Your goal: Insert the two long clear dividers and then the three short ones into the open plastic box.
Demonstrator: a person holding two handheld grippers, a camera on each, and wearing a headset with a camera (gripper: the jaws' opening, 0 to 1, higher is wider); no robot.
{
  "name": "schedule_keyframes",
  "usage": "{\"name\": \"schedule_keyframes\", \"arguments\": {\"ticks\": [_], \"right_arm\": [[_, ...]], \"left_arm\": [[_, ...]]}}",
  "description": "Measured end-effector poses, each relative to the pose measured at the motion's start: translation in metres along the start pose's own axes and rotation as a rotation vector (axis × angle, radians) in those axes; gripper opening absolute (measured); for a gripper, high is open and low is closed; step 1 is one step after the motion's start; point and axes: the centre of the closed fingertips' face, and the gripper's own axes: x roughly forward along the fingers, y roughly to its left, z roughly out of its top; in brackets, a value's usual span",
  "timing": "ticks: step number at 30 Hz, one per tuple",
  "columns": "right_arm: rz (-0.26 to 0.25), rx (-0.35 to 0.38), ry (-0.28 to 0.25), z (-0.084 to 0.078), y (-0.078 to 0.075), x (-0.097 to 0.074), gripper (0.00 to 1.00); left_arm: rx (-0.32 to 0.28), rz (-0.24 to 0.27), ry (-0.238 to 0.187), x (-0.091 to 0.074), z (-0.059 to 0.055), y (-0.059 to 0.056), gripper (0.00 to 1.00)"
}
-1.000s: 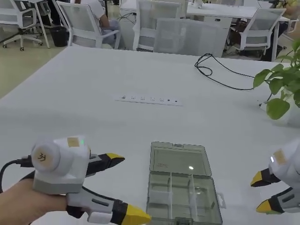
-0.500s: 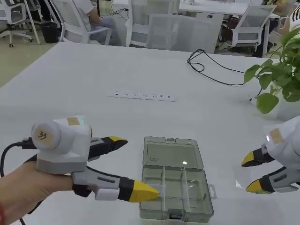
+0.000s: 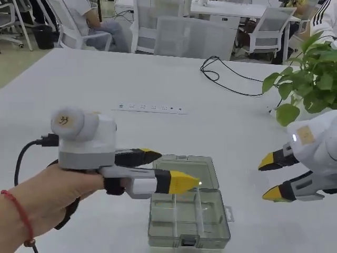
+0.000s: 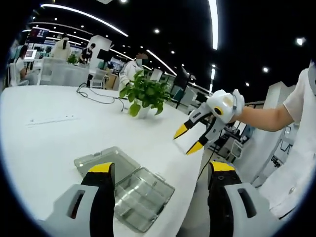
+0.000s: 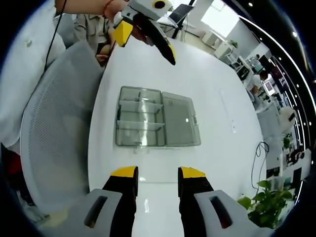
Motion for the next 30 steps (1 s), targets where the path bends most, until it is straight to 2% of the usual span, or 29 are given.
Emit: {"name": "schedule_keyframes", "arguments": {"ticks": [1,2,4,7,9,10,12,16,22,26,30], "right_arm": [[-0.003,-0.005,-0.002,0.003,0.000,-0.002,0.33],[-0.005,-0.009,-0.005,0.006,0.000,-0.004,0.33],[-0.011,-0.015,-0.011,0.014,0.001,-0.008,0.33],[-0.019,-0.034,-0.014,0.023,0.001,-0.012,0.33],[-0.025,-0.038,-0.017,0.029,0.001,-0.015,0.33],[-0.029,-0.042,-0.021,0.033,0.001,-0.017,0.33],[-0.032,-0.044,-0.026,0.039,0.002,-0.019,0.33],[-0.038,-0.053,-0.035,0.049,0.002,-0.023,0.33],[-0.039,-0.070,-0.048,0.058,0.003,-0.026,0.33],[-0.035,-0.079,-0.050,0.063,0.006,-0.027,0.33],[-0.030,-0.083,-0.058,0.067,0.008,-0.027,0.33]], "left_arm": [[-0.042,-0.017,-0.001,0.003,0.001,-0.004,0.73],[-0.052,-0.026,-0.007,0.005,0.002,-0.006,0.73],[-0.117,-0.042,-0.002,0.011,0.001,-0.012,0.72],[-0.151,-0.061,0.000,0.021,0.000,-0.018,0.69],[-0.163,-0.067,0.000,0.029,0.000,-0.022,0.64],[-0.196,-0.070,0.010,0.033,-0.002,-0.025,0.59],[-0.214,-0.087,0.009,0.039,-0.002,-0.030,0.55],[-0.298,-0.102,0.022,0.054,-0.005,-0.037,0.42],[-0.334,-0.121,0.034,0.069,-0.010,-0.044,0.33],[-0.343,-0.120,0.050,0.072,-0.014,-0.043,0.28],[-0.358,-0.136,0.046,0.072,-0.013,-0.045,0.18]]}}
